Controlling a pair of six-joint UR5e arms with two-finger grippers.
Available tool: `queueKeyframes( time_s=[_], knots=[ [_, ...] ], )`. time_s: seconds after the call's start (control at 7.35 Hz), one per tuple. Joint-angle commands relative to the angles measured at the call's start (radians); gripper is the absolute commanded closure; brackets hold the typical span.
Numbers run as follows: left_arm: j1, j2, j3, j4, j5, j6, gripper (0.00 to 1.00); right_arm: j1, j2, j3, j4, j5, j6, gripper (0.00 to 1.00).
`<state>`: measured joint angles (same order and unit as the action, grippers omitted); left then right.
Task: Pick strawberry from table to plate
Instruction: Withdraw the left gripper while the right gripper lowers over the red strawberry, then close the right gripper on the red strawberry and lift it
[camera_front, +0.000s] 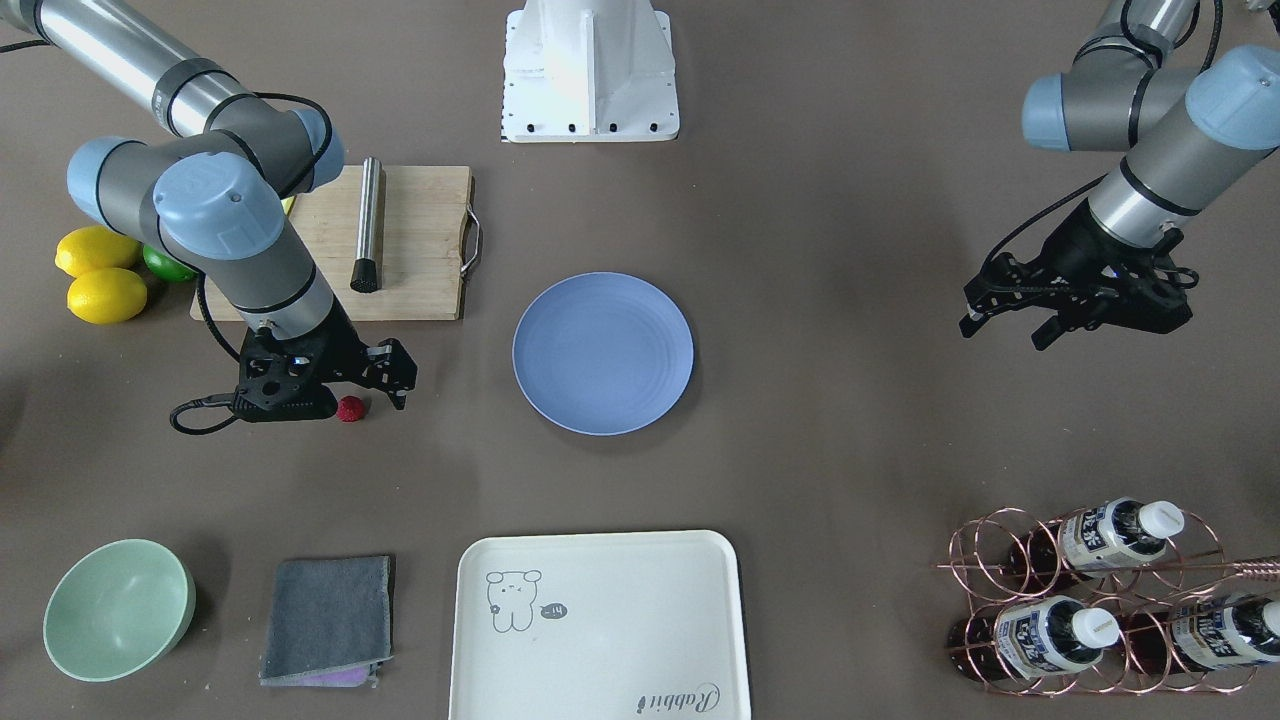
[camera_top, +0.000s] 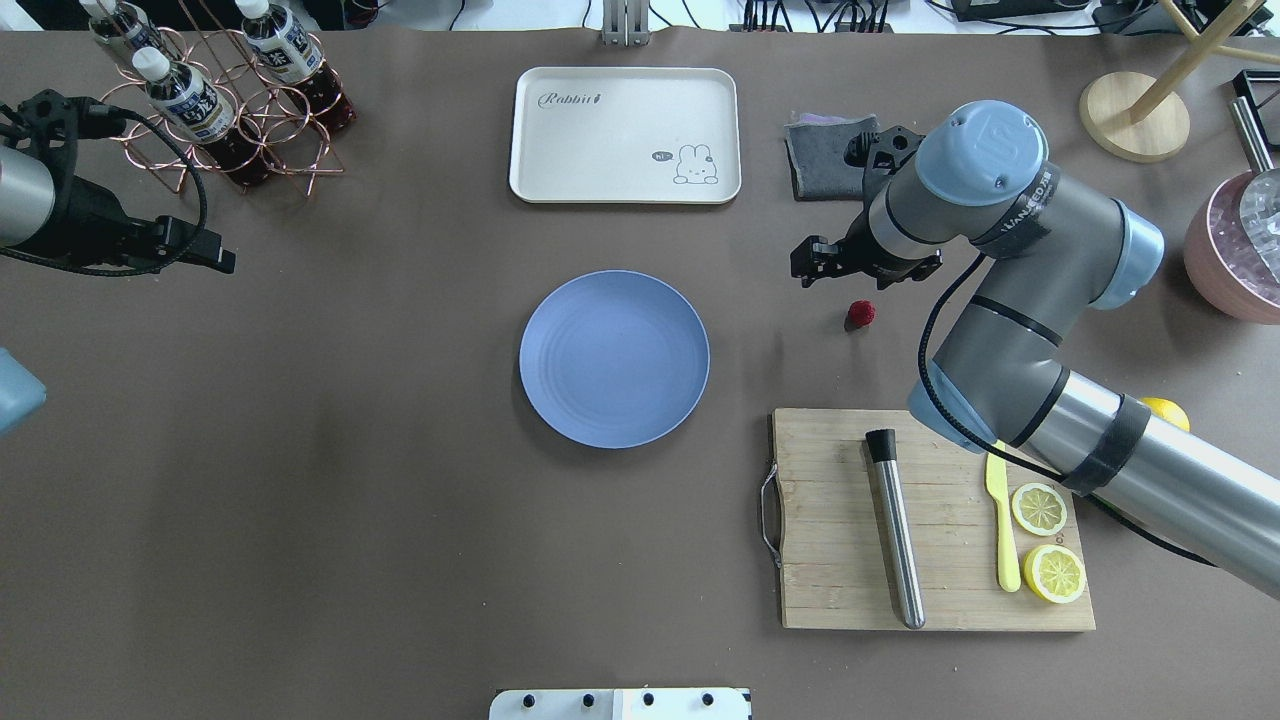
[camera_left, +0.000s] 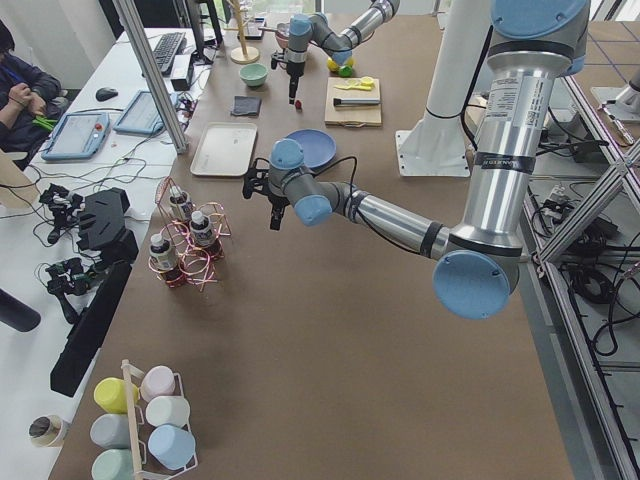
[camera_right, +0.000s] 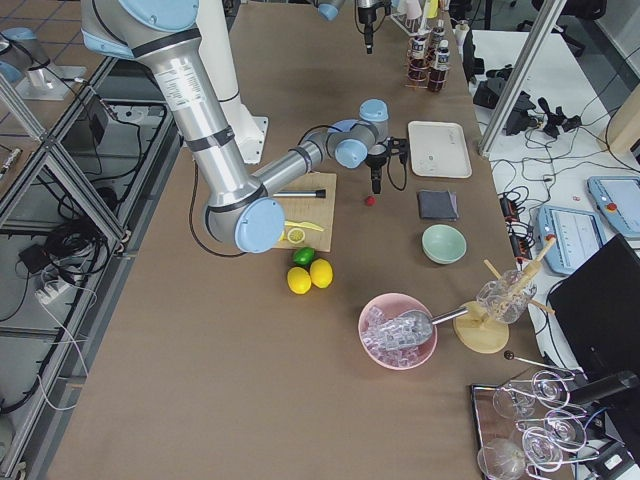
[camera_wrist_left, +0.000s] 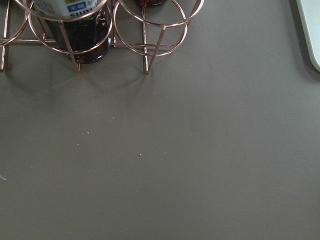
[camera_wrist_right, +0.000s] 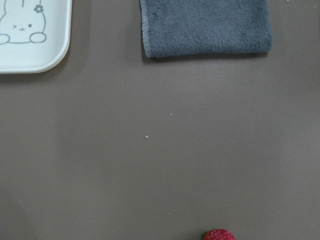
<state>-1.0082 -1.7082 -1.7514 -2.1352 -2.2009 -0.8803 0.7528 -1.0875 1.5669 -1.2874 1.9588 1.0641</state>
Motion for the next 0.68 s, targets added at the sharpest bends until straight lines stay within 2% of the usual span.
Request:
queueKeyframes(
  time_s=[0.0,0.54],
  knots=[
    [-0.001,-0.002,0.0,0.0,0.0,0.001,0.02,-0.036,0.005,-0.01,0.003,-0.036,0.039,0.08],
    [-0.001,-0.008,0.001,0.0,0.003,0.001,0.02,-0.004,-0.009,-0.011,-0.004,-0.025,-0.016,0.11]
  ],
)
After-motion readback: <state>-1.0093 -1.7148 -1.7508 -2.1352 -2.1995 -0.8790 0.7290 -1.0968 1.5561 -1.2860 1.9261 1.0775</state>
